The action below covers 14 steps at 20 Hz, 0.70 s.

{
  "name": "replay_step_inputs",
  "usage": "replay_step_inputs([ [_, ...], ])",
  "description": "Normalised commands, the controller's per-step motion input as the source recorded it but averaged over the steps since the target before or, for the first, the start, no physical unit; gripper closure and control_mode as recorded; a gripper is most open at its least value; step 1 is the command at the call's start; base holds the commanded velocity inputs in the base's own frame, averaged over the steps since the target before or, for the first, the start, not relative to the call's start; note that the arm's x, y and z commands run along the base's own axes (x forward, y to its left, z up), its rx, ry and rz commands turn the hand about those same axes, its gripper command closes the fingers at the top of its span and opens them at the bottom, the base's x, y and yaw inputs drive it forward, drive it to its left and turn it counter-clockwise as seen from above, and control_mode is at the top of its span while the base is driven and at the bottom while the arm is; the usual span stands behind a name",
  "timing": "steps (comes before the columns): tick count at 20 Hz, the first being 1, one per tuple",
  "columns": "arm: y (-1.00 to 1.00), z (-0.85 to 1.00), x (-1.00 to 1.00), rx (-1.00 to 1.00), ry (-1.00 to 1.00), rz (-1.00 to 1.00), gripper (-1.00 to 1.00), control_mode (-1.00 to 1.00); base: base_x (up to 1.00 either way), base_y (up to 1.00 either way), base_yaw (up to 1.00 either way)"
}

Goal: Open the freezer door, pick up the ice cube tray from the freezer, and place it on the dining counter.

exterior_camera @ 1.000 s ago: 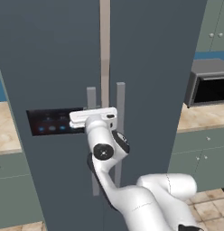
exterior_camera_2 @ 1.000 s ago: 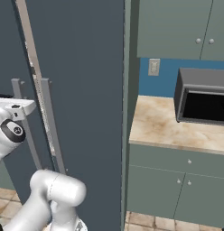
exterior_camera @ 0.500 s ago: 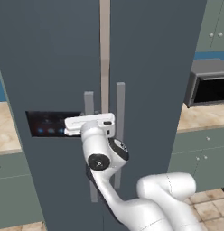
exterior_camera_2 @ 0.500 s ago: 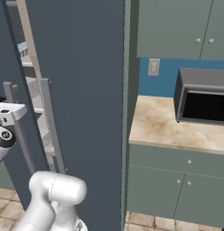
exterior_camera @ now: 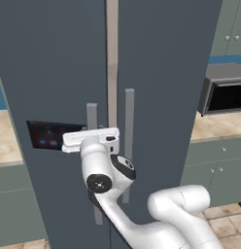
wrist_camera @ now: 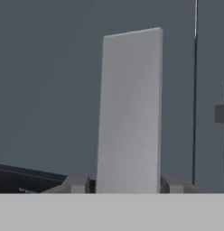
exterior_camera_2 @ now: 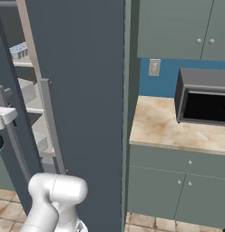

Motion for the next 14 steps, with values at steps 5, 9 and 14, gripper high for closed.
replay_step_inputs([
  [5, 0.24, -0.01, -0.31, 0.0, 0.03, 0.0, 1.0, -1.0, 0.0, 0.0, 0.0],
  [9, 0.25, -0.01, -0.31, 0.0, 0.03, 0.0, 1.0, -1.0, 0.0, 0.0, 0.0],
  [14, 0.27, -0.02, -0.27, 0.0, 0.04, 0.0, 1.0, -1.0, 0.0, 0.0, 0.0],
])
